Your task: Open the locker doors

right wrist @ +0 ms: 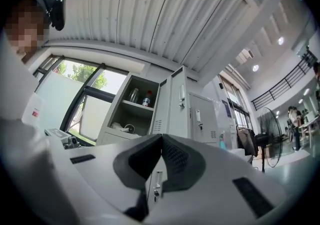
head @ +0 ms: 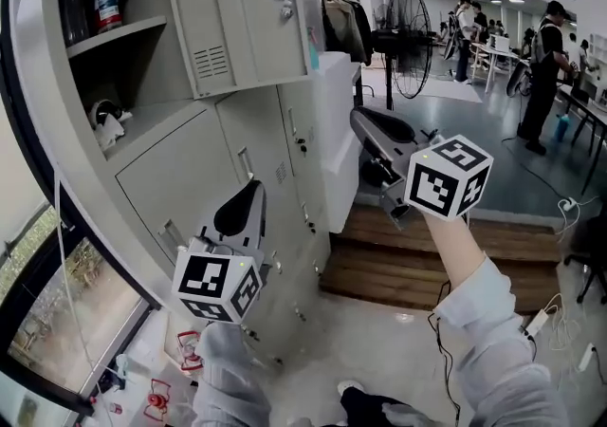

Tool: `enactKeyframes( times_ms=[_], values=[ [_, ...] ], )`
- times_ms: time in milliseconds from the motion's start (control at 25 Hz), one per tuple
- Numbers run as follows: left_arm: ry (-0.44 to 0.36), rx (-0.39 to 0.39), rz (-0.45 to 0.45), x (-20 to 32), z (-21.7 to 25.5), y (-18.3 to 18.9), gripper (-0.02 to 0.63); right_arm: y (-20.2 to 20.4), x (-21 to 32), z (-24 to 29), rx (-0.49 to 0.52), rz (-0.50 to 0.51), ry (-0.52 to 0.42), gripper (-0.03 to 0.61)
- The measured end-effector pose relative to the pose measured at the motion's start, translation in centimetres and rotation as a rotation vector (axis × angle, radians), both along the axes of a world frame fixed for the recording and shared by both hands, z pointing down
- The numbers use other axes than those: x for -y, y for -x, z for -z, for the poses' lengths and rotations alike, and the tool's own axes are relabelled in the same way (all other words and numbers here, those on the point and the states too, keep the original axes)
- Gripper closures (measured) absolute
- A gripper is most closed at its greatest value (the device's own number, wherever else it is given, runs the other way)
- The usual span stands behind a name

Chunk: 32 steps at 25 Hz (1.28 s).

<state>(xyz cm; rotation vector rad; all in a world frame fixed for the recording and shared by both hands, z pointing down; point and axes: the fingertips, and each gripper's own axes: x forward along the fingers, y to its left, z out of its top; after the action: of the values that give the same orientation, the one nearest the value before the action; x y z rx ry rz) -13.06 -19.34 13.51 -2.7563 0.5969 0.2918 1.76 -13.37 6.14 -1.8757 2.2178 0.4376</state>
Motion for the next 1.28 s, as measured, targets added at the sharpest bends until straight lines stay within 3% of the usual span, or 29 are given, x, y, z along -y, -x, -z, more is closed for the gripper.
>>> enactKeyframes(
  times_ms=[280,520,680,800,1280],
  values=[
    [0.087,-0.001,-0.03,-2.0,-4.2,1.2,0.601,3.2,-2.3,-7.0,0.011,-0.042,0.044,0.577],
    [0.163,0.063,-0.028,-2.8,-9.7,1.5,0.6,5.8,-2.5,-15.1,0.055,-0.052,0.123,0.577],
    [0.2,0.09,0.019,-1.8,-12.4,1.3,0.6,4.6,-1.7,-18.6,0.112,-0.07,0.159,0.577],
    [0.219,0.095,0.074,-0.1,-14.0,0.8,0.6,3.4,0.1,-20.4,0.099,-0.077,0.18,0.577],
    [0.295,0.044,0.275,7.8,-16.1,-1.8,0.6,1.4,10.6,-22.4,0.024,0.115,0.206,0.577]
  ],
)
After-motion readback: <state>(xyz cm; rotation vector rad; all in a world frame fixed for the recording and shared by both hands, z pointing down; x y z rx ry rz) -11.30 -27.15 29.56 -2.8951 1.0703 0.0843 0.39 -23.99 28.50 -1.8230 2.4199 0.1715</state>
